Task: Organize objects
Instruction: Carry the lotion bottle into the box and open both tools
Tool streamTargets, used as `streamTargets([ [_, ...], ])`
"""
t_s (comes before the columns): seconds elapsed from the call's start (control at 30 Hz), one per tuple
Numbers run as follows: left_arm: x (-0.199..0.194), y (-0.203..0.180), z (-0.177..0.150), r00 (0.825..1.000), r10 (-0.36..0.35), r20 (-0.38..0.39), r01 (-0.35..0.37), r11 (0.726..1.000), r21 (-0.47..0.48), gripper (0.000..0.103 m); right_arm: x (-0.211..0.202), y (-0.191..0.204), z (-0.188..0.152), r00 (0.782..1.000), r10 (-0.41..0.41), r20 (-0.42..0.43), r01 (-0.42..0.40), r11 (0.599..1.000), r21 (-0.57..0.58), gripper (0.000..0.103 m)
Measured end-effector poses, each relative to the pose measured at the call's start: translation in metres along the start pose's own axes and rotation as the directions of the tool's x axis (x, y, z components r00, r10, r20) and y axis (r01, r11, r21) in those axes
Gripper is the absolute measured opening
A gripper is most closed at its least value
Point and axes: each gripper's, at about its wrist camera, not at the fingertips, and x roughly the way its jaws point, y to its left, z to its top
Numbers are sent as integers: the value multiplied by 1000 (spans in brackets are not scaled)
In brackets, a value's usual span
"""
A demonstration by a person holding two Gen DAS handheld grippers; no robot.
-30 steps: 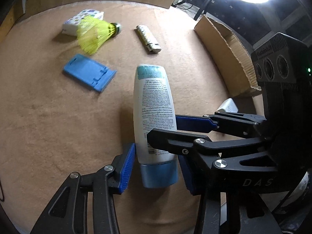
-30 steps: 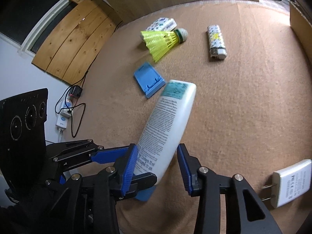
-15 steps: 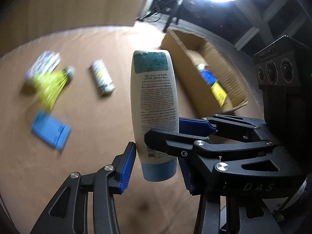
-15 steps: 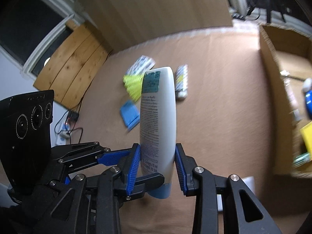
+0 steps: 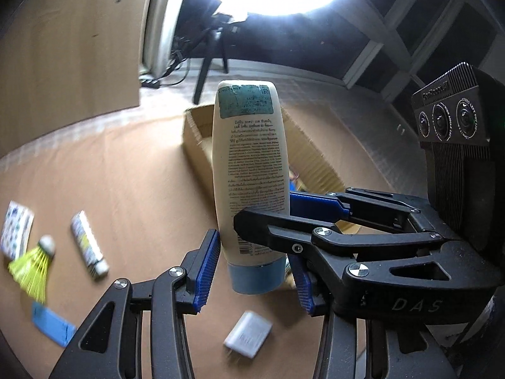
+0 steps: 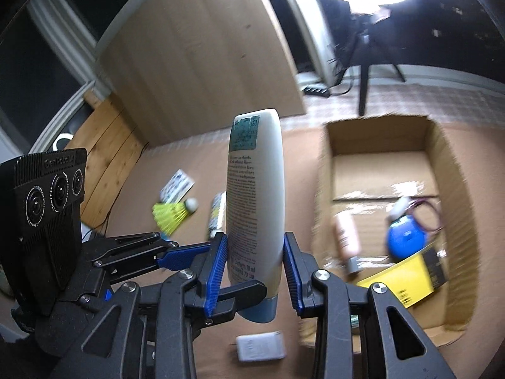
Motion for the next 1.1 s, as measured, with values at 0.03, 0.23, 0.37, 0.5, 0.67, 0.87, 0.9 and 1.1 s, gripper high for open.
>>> streamTargets([
  [0.03,3,-2,2,1000,-3,-1,3,1000,5,47,-3,-7,3,1000,-6,5,6,1000,5,32],
  [0.23,30,-15,16,1000,-19,-20,20,1000,24,47,-6,-37,13,999,-45,7,44,999,30,32],
  [0.37,40,-20,18,999,-28,-33,29,999,28,47,-6,-51,14,999,-54,-2,55,998,40,32],
  [0.5,48,-25,21,999,-24,-47,26,999,42,47,-4,-58,15,998,-65,-17,66,997,37,33],
  [0.67,48,-24,19,999,7,-52,-4,999,50,51,-3,-56,16,997,-70,-12,70,997,24,65],
  [0.87,40,-20,13,998,27,-50,-24,998,59,51,-4,-52,15,996,-94,9,93,995,20,81],
  [0.9,38,-19,13,998,29,-47,-26,998,56,51,-5,-51,14,995,-97,14,97,995,17,83],
  [1.1,23,-2,5,998,41,-46,-40,999,33,51,-9,-44,9,996,-83,12,83,997,3,95],
])
